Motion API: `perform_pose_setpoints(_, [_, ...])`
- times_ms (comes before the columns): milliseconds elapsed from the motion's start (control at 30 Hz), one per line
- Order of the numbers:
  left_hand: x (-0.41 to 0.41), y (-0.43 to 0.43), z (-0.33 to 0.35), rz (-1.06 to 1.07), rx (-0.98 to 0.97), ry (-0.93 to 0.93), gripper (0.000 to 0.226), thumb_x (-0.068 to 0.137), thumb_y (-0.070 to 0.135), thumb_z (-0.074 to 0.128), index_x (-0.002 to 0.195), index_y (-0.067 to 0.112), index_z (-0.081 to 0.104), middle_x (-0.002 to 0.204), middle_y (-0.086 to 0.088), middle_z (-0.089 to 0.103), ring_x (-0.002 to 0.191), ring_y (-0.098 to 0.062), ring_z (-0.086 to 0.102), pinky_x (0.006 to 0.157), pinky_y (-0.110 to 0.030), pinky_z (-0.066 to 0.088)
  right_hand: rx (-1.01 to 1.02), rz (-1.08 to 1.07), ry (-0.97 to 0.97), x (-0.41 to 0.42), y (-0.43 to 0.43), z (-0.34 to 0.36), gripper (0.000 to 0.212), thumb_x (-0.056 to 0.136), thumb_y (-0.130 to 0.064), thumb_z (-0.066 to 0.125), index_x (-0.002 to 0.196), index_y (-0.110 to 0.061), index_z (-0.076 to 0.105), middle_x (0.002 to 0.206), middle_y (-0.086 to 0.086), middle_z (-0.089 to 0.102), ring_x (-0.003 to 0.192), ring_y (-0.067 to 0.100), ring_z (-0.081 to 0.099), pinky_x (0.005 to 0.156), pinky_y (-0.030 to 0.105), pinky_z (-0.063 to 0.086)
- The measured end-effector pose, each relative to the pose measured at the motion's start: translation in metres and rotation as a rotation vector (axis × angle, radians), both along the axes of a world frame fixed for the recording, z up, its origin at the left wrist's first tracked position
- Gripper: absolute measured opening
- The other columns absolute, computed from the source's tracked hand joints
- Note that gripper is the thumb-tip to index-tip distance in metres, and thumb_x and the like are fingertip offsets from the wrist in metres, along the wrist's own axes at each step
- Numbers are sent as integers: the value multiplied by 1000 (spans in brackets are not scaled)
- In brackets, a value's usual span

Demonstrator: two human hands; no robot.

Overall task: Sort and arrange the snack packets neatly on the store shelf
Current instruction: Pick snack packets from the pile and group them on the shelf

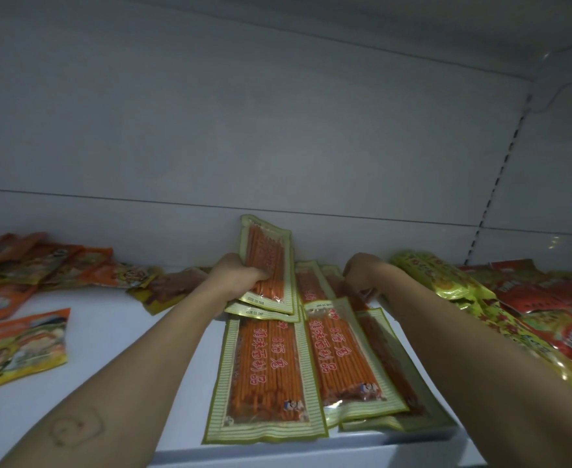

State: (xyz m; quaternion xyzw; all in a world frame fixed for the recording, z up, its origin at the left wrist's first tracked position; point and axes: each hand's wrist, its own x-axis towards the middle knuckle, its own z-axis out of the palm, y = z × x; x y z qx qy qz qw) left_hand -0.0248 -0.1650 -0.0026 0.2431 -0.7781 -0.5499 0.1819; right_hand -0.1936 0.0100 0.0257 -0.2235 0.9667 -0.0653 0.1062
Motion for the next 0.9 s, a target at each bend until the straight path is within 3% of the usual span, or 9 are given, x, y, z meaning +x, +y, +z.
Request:
perform_pose_setpoints(100, [1, -2, 6, 45, 179, 155, 22, 86, 18, 76, 104, 6, 71, 91, -9, 77, 83, -27, 74, 80, -42, 61, -9, 16, 112, 5, 2, 11, 33, 96, -24, 60, 121, -3, 64, 122, 13, 65, 101, 29, 67, 70, 29, 53])
perform_pose_setpoints(300, [3, 8, 19, 33, 428, 509, 27, 85, 14, 75, 111, 7, 69, 104, -9, 76, 94, -26, 73, 90, -43, 56, -725, 97, -54, 38, 8, 45, 41, 95, -45, 61, 114, -8, 63, 92, 4, 67, 74, 15, 68, 51, 24, 51])
perform_pose_setpoints(433, [6, 16, 28, -82, 631, 612, 54, 78, 15, 75, 127, -2, 60, 118, -21, 69, 110, -38, 66, 97, -53, 52, -766, 217, -27, 63, -10, 53, 61, 90, -52, 64, 130, -8, 57, 110, 2, 64, 80, 11, 65, 49, 19, 53])
perform_pose_setpoints(533, [9, 21, 33, -224, 756, 585, 56, 84, 15, 66, 134, -6, 53, 129, -25, 61, 119, -40, 59, 101, -52, 50, -756, 231, -45, 75, -26, 55, 72, 90, -52, 64, 141, -5, 47, 137, 9, 56, 115, 26, 60, 84, 32, 57])
perform_pose_setpoints(600, [14, 21, 37, -248, 759, 545, 47, 87, 15, 63, 129, -5, 58, 124, -22, 65, 112, -36, 64, 93, -46, 55, -900, 199, -161, 79, -29, 57, 56, 93, -44, 64, 131, -4, 57, 129, 12, 62, 116, 31, 60, 96, 42, 52])
perform_pose_setpoints(700, [23, 10, 41, -150, 662, 494, 24, 89, 12, 66, 110, 0, 68, 106, -17, 73, 92, -29, 72, 86, -44, 58, -947, 172, -155, 83, -32, 62, 27, 95, -33, 64, 92, -7, 66, 86, 7, 63, 79, 23, 59, 66, 29, 47])
perform_pose_setpoints(733, [27, 4, 40, -96, 596, 477, 17, 89, 10, 68, 104, 2, 69, 99, -15, 75, 87, -28, 73, 83, -42, 58, -918, 151, -101, 82, -34, 62, 25, 94, -34, 66, 89, -9, 64, 83, 5, 61, 77, 21, 57, 62, 26, 44])
perform_pose_setpoints(833, [41, -9, 31, 40, 399, 386, 10, 84, 7, 73, 94, 8, 69, 79, -6, 76, 70, -21, 73, 64, -31, 60, -862, 54, -17, 75, -38, 57, 36, 91, -34, 70, 108, -2, 66, 107, 9, 65, 94, 24, 60, 70, 25, 45])
perform_pose_setpoints(900, [53, -18, 22, 76, 331, 326, 13, 80, 3, 76, 92, 7, 69, 79, -10, 76, 68, -23, 73, 60, -31, 60, -743, 8, -13, 69, -41, 46, 31, 89, -33, 72, 84, -4, 62, 92, 10, 64, 78, 23, 60, 58, 24, 43])
